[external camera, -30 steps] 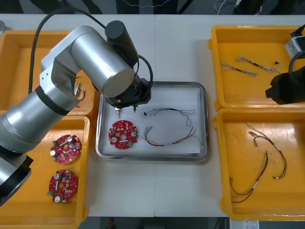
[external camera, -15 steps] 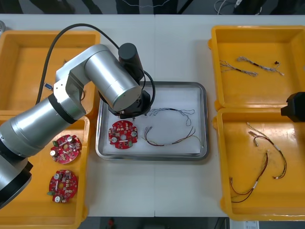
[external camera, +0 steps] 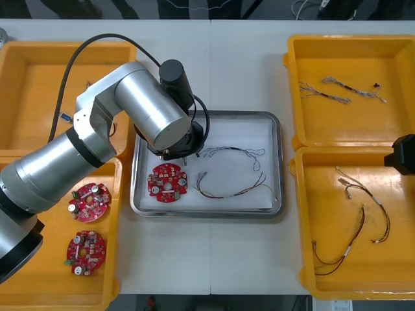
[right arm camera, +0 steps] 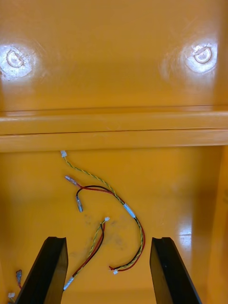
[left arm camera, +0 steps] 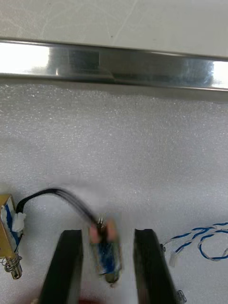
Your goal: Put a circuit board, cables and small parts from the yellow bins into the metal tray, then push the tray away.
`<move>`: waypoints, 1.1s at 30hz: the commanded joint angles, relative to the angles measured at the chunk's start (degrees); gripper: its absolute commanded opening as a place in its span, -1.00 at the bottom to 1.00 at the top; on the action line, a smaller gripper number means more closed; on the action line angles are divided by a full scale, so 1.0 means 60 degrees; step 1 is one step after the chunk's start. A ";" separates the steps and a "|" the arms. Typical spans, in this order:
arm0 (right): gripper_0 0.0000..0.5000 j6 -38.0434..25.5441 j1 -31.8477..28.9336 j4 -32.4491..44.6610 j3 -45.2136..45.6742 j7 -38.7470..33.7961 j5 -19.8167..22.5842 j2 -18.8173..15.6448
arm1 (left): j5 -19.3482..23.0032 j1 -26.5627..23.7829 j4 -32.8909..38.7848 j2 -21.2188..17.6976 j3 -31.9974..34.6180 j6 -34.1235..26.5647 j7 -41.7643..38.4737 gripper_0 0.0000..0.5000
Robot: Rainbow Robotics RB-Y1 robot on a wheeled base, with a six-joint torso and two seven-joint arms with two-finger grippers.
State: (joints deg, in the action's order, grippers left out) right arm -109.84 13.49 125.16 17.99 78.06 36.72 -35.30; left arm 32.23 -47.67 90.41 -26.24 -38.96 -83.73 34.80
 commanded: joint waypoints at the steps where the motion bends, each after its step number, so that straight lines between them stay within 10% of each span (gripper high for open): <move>1: 1.00 -0.0027 -0.0169 0.0321 0.0311 -0.0399 0.0106 -0.0181 | -0.0114 -0.0346 0.0079 0.0154 -0.0142 0.0127 0.0323 1.00; 17: 1.00 -0.0027 -0.0169 0.0336 0.0311 -0.0413 0.0311 -0.0181 | 0.0077 -0.0360 0.0709 -0.0051 0.0458 -0.0415 0.0264 1.00; 33: 1.00 -0.0027 0.0037 0.0951 -0.0714 -0.0516 0.0619 -0.0708 | 0.1293 -0.0346 0.2906 -0.0813 0.2817 -0.3052 0.0396 1.00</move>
State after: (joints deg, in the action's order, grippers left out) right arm -109.84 13.23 128.28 16.96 77.94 39.71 -36.02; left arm 38.03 -47.68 103.91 -27.94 -25.63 -99.34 34.80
